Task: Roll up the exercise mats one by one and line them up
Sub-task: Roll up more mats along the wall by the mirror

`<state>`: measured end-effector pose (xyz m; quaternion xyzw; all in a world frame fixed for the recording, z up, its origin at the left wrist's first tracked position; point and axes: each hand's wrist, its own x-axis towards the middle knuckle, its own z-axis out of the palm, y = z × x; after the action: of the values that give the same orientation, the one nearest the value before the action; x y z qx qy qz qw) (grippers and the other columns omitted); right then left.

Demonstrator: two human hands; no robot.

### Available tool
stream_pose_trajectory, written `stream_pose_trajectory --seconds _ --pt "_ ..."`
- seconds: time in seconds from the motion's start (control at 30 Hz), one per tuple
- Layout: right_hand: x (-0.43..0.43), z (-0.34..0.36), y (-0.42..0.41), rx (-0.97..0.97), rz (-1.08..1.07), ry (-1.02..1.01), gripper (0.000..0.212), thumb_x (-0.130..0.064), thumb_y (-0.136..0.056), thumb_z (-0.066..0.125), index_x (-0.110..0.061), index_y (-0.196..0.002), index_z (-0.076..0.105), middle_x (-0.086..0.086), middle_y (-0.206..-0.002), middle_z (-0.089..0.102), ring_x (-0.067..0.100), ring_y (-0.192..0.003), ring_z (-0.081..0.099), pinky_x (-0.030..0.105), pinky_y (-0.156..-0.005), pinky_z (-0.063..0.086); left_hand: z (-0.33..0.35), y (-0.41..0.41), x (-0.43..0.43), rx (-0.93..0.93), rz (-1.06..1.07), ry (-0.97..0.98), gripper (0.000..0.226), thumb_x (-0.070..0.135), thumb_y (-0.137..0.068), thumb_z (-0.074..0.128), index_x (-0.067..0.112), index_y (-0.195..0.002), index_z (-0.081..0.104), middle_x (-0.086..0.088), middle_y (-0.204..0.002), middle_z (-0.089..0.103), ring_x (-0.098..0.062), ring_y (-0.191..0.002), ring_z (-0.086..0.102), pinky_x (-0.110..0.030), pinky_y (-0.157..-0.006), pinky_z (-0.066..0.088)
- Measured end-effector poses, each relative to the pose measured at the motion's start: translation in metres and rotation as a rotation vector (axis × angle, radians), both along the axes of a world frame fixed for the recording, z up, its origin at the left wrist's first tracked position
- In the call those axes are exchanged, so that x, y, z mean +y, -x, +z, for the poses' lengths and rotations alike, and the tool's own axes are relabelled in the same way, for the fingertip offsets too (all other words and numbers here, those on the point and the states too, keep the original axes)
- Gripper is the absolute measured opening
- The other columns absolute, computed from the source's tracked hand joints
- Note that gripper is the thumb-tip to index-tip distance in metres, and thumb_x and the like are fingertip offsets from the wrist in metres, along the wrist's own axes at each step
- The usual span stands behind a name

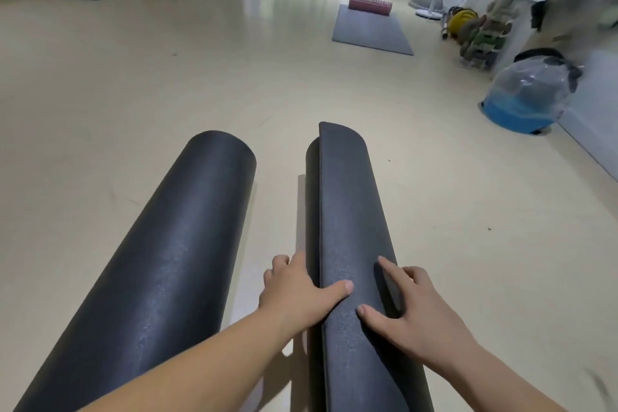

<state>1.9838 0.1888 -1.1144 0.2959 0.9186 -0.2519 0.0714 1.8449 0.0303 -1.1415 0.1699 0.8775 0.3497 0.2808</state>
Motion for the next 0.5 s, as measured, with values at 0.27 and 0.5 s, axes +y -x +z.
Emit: stream_pose_trajectory --seconds 0.27,0.5 --pt "0.025 0.002 -0.002 -0.049 0.077 0.131 0.091 -0.080 -0.070 0.068 -0.070 -0.149 0.025 -0.015 -0.152 0.023 0.004 -0.132 0.047 0.028 -0.108 0.045 -0.021 -0.008 0.022 -0.465 0.266 -0.451 0.116 0.041 -0.064 0.102 0.028 -0.159 0.036 0.001 -0.154 0.046 -0.019 -0.132 0.053 -0.035 -0.100 0.052" --pt "0.045 0.006 -0.004 -0.116 0.153 0.194 0.076 -0.059 -0.081 0.076 -0.070 -0.144 0.034 -0.013 -0.163 0.011 0.014 -0.138 0.044 0.023 -0.105 0.039 -0.021 -0.026 0.042 -0.582 0.238 -0.478 0.130 0.055 -0.062 0.099 0.055 -0.161 0.015 0.000 -0.167 0.035 -0.028 -0.144 0.043 -0.042 -0.111 0.043"
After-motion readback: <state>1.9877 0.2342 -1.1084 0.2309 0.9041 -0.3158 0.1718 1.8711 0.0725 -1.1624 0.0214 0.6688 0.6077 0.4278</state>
